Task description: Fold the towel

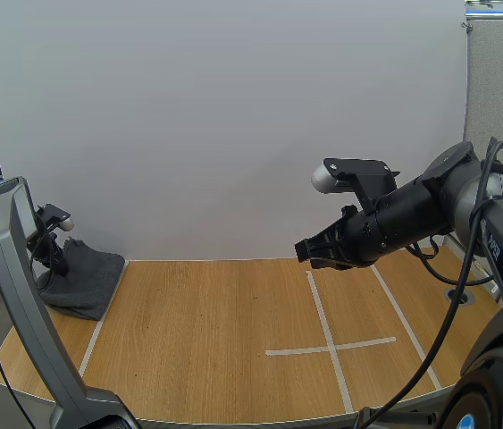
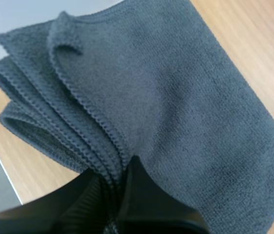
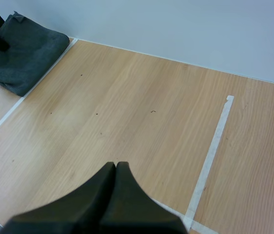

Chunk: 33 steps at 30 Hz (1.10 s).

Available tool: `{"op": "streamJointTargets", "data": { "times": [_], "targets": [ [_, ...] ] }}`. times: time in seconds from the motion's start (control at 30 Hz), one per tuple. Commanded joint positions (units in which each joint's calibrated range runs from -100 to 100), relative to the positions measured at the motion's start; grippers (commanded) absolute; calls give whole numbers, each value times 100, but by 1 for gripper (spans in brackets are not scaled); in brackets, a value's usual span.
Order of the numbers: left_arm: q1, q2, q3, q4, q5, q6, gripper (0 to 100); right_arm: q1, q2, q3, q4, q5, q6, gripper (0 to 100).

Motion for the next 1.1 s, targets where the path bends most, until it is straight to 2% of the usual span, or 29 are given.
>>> {"op": "streamJointTargets", "data": {
  "times": [0.0, 0.77, 1.07],
  "targets": [
    [18, 5, -25, 130, 18, 104, 0, -20, -75, -18, 8, 57, 19, 0],
    [34, 50, -171, 468, 18, 238, 0, -20, -75, -18, 8, 57, 19, 0],
    [34, 147, -171, 410, 18, 101, 0, -20, -75, -18, 8, 57, 19, 0]
  ]
}}
